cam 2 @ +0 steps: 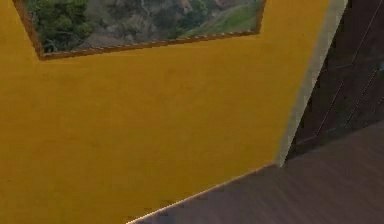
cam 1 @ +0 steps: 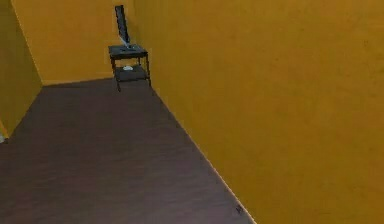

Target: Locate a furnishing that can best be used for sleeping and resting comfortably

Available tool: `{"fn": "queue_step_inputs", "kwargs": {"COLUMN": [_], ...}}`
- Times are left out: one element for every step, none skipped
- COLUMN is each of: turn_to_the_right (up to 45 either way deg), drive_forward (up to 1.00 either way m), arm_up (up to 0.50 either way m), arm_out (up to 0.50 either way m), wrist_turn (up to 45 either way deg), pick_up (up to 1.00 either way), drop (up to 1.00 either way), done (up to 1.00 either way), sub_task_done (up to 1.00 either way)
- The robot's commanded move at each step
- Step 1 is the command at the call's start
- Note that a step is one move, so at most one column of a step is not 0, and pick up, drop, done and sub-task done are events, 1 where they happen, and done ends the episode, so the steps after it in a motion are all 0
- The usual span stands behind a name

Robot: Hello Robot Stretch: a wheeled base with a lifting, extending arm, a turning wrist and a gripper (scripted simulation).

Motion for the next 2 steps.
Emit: {"fn": "queue_step_inputs", "kwargs": {"turn_to_the_right": [0.0,-45.0], "drive_forward": [0.30,0.00], "arm_up": [0.00,0.00], "arm_out": [0.00,0.00], "wrist_turn": [0.0,0.0], "pick_up": [0.00,0.00], "drop": [0.00,0.00], "done": [0.00,0.00], "sub_task_done": [0.00,0.00]}}
